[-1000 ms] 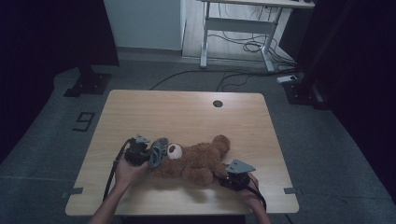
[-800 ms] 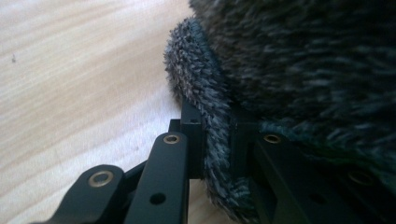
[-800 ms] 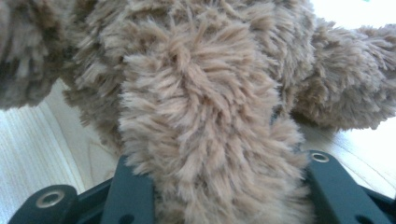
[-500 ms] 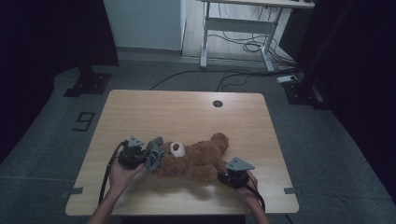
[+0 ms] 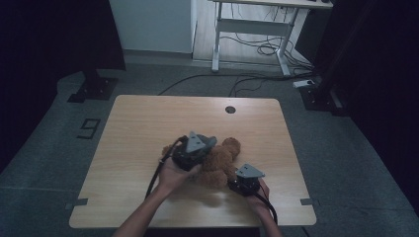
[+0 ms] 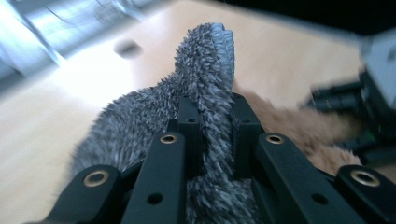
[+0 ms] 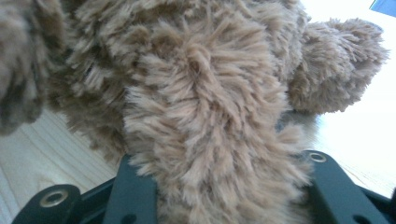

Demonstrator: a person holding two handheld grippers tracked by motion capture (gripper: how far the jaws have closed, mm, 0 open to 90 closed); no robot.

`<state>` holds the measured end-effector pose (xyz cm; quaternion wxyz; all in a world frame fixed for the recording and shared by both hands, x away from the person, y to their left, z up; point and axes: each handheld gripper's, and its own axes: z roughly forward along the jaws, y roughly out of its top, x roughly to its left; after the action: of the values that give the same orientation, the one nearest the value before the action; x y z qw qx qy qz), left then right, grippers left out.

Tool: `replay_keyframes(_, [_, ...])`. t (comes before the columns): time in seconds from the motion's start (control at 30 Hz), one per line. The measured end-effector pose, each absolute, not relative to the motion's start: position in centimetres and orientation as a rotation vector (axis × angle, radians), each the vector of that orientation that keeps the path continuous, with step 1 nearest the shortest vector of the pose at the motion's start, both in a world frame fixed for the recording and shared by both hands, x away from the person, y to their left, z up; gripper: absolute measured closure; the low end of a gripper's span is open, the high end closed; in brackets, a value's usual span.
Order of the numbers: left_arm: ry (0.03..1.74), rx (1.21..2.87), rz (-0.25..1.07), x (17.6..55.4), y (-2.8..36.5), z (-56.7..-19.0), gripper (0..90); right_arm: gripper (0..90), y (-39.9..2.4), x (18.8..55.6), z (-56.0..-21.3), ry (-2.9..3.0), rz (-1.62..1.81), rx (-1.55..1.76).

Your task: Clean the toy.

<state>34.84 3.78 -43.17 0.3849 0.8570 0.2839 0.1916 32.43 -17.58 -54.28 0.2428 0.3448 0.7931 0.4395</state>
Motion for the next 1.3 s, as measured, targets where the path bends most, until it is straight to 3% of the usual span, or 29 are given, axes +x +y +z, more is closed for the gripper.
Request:
replay_keyframes(0.1, [0.746, 2.210, 0.499, 35.0, 3.7, -45.2, 78.0, 57.4, -17.6, 32.3, -54.3, 2.175, 1.196, 0.937])
replay_keyframes(0.33, [0.827, 2.097, 0.463, 33.7, 9.0, -46.1, 79.3, 57.5, -17.0, 31.9, -54.2, 2.182, 1.190, 0.914])
replay_keyframes(0.53, [0.813, 2.035, 0.538, 31.5, 10.9, -45.6, 79.4, 57.7, -16.8, 31.8, -54.4, 2.185, 1.188, 0.912])
replay_keyframes(0.8, [0.893, 1.955, 0.579, 31.3, 14.2, -44.3, 79.4, 57.7, -17.0, 31.8, -54.5, 2.186, 1.202, 0.914])
replay_keyframes(1.3, [1.101, 2.013, 0.555, 32.8, 18.4, -47.9, 79.4, 57.7, -17.1, 31.9, -54.5, 2.195, 1.212, 0.923])
